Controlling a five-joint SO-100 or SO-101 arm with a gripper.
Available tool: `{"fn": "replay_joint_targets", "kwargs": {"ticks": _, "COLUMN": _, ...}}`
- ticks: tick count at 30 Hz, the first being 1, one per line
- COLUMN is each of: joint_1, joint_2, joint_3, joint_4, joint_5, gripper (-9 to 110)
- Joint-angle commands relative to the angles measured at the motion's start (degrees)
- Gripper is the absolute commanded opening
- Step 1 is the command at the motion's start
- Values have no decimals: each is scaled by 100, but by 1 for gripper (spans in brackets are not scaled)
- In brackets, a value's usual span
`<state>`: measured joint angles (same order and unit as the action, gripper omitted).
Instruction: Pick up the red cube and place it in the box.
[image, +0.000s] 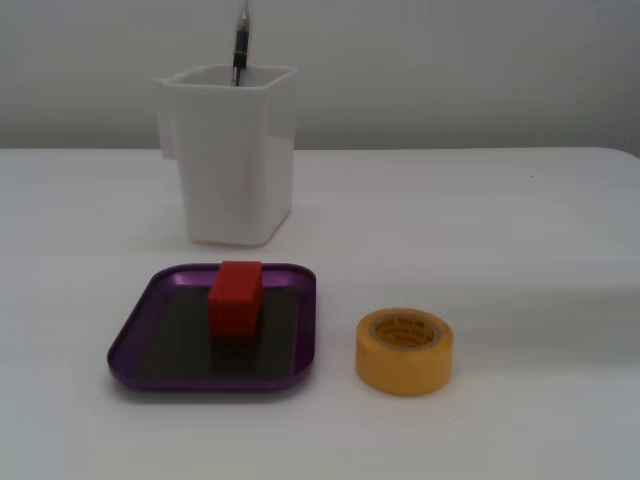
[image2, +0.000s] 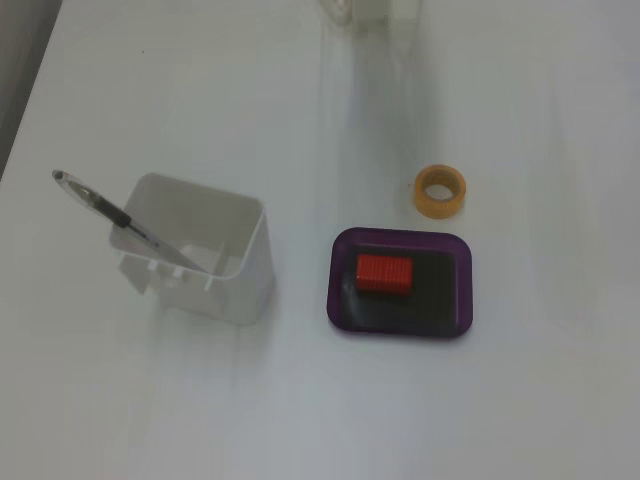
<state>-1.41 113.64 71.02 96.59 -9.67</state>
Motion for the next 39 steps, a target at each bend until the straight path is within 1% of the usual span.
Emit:
{"fn": "replay_joint_targets", "kwargs": {"ticks": 1, "joint_1": 35, "joint_2": 1266, "joint_3": 1705, "joint_4": -369, "joint_5": -114, "gripper": 16}}
{"fn": "replay_joint_targets", "kwargs": {"ticks": 12, "joint_1": 53, "joint_2": 4236, "joint_3": 5941, "joint_4": -2663, "joint_5": -79, "gripper": 16}}
{"fn": "replay_joint_targets", "kwargs": {"ticks": 16, "joint_1": 53, "joint_2": 5388, "joint_3": 7330, "joint_4": -3683, "joint_5": 396, "gripper": 17}}
{"fn": "replay_joint_targets", "kwargs": {"ticks": 19, "joint_1": 53, "joint_2": 6302, "joint_3": 8227, "joint_4": -4131, "joint_5": 615, "gripper": 17}}
{"fn": "replay_joint_targets", "kwargs": {"ticks": 24, "joint_1": 53, "joint_2": 7726, "joint_3": 9343, "joint_4": -4157, "joint_5": 624, "gripper": 17}}
{"fn": "replay_joint_targets", "kwargs": {"ticks": 28, "joint_1": 53, "joint_2": 8490, "joint_3": 10099, "joint_4": -4157, "joint_5": 633, "gripper": 17}}
{"fn": "replay_joint_targets", "kwargs": {"ticks": 31, "joint_1": 53, "joint_2": 8402, "joint_3": 10354, "joint_4": -4148, "joint_5": 677, "gripper": 17}}
{"fn": "replay_joint_targets", "kwargs": {"ticks": 36, "joint_1": 53, "joint_2": 8306, "joint_3": 10485, "joint_4": -4148, "joint_5": 1494, "gripper": 17}}
{"fn": "replay_joint_targets", "kwargs": {"ticks": 39, "joint_1": 53, "joint_2": 8306, "joint_3": 10661, "joint_4": -4148, "joint_5": 1512, "gripper": 16}}
